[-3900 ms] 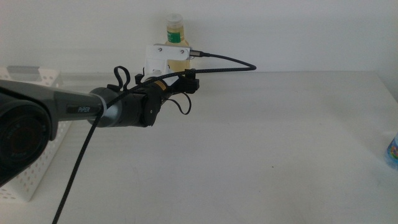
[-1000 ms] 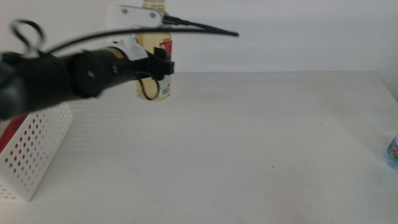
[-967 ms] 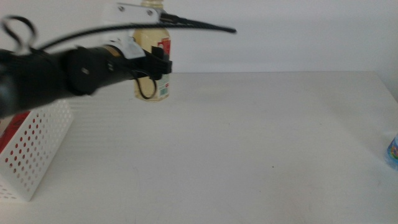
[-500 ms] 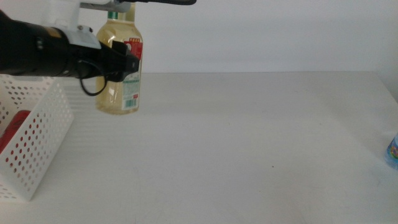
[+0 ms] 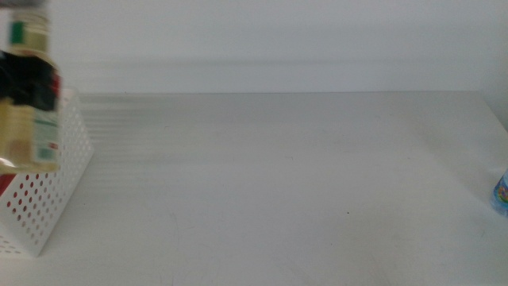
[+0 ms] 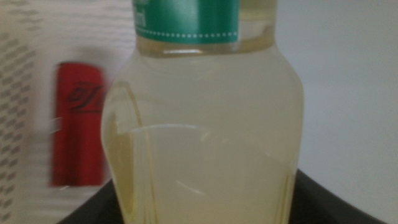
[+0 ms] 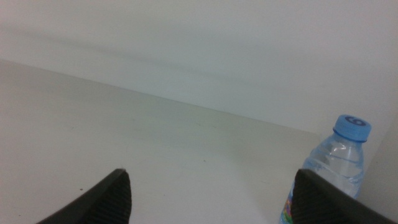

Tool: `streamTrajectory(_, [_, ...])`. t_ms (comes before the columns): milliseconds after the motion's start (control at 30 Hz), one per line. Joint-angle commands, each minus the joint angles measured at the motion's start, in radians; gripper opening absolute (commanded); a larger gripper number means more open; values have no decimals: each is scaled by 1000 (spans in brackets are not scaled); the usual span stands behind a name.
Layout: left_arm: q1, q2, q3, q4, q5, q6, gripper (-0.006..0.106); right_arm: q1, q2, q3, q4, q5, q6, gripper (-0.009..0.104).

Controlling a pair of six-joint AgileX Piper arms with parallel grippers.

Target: Use arms to grab the bottles and put them into the dustbin to the left of the table.

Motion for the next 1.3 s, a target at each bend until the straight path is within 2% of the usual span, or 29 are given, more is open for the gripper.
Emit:
streamTrajectory(0, [49,-8,-114,-32,3,17,-5,-7,-27,-8,-13,-75,-5,67])
streamTrajectory(200, [144,99,-293,-122,246,140,-5,-7,-27,-8,-13,-75,-5,67])
streamTrajectory(533, [283,275,-392,-118,330,151,-5,-7,-27,-8,-13,-75,-5,67])
streamTrajectory(933, [317,410,-392,-35,330,189,-5,-7,-27,-8,-13,-75,-5,67])
streamTrajectory(1267, [317,473,-389,82,330,219,-5,-7,-27,-8,-13,-75,-5,67])
